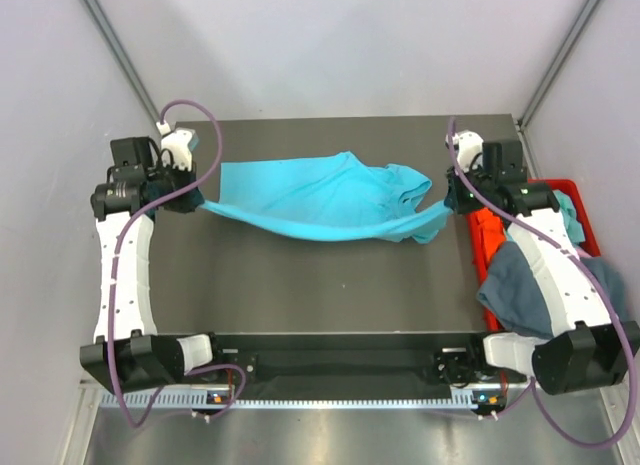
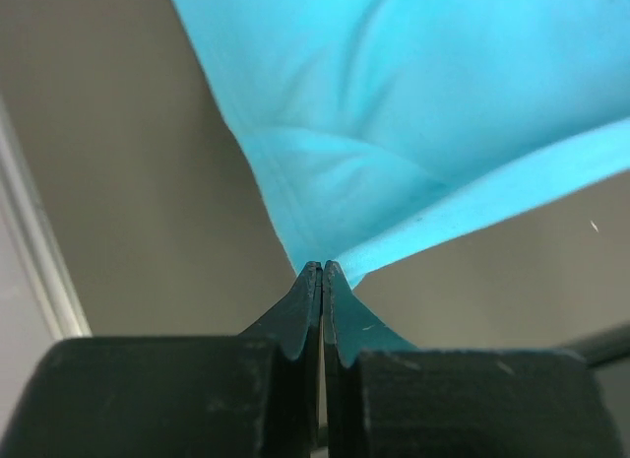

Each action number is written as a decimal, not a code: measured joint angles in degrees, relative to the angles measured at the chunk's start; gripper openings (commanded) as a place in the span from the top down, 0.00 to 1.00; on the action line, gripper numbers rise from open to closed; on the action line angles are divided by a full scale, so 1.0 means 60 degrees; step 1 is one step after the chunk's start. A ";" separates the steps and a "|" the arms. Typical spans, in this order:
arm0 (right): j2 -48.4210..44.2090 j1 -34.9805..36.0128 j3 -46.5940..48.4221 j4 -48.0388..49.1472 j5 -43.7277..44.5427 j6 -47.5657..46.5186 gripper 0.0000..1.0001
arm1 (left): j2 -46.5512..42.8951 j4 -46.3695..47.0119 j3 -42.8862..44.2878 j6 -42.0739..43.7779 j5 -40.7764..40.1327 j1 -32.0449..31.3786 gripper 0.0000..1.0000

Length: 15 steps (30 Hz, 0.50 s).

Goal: Fold and stack the t-shirts
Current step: Flatten the tshirt out

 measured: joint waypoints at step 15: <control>0.1169 0.0619 0.1384 -0.4572 -0.5446 -0.2473 0.87 | -0.0474 -0.1479 0.0933 0.0248 0.0688 0.0000 1.00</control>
